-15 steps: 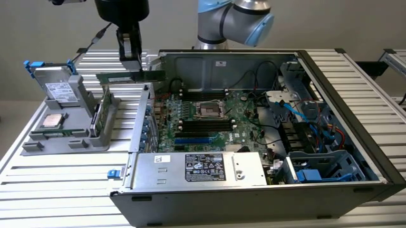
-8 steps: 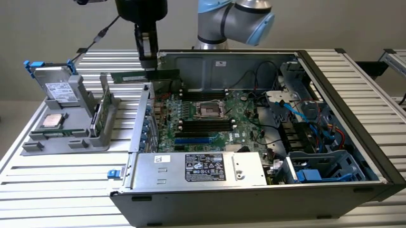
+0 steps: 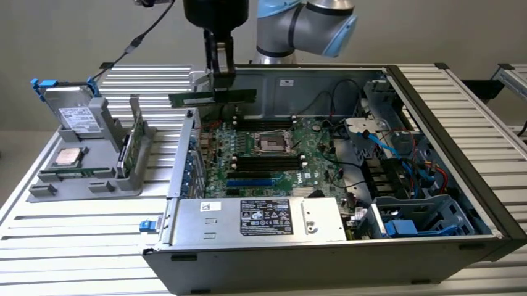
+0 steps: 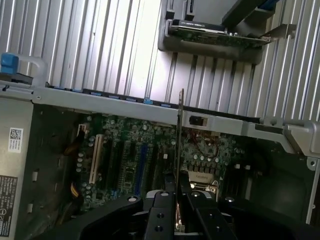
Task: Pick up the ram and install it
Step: 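Pick up the ram and move it above insertion slot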
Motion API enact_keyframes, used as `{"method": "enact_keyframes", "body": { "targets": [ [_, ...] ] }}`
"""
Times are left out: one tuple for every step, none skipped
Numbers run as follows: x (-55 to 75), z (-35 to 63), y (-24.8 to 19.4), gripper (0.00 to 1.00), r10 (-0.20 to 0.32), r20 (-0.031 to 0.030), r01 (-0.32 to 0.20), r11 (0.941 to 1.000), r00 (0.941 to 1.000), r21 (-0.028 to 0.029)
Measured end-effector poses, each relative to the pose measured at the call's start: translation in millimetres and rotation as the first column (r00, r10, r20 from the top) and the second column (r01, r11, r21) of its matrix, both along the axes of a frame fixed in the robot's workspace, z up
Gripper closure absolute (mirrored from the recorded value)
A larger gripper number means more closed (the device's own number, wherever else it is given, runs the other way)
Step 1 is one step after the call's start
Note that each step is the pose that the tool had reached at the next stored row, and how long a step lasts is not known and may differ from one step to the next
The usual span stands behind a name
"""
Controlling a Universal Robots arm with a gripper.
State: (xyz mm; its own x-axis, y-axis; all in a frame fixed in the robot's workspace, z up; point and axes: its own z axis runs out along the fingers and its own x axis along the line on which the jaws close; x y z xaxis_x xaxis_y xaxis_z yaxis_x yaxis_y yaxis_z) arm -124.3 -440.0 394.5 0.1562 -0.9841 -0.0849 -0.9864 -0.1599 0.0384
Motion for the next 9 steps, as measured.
{"method": "enact_keyframes", "body": {
  "targets": [
    [4.2,0.0,0.0,0.86,0.001,-0.0001,-0.001,1.0000,1.0000,0.0005],
    [8.8,0.0,0.0,0.86,0.002,-0.0001,-0.002,1.0000,1.0000,0.0011],
    [13.3,0.0,0.0,0.86,0.003,-0.0001,-0.003,1.0000,1.0000,0.0014],
    [18.0,0.0,0.0,0.86,0.004,-0.0001,-0.004,1.0000,1.0000,0.0017],
    [22.5,0.0,0.0,0.86,0.005,-0.0001,-0.005,1.0000,1.0000,0.0020],
    [27.3,0.0,0.0,0.86,0.006,-0.0001,-0.006,1.0000,1.0000,0.0021],
    [31.6,0.0,0.0,0.86,0.007,-0.0001,-0.007,1.0000,1.0000,0.0021],
    [36.2,-0.1,0.0,0.86,0.008,-0.0001,-0.008,1.0000,1.0000,0.0022],
    [40.8,-0.3,0.0,0.86,0.008,-0.0001,-0.008,1.0000,1.0000,0.0022]
  ]
}}
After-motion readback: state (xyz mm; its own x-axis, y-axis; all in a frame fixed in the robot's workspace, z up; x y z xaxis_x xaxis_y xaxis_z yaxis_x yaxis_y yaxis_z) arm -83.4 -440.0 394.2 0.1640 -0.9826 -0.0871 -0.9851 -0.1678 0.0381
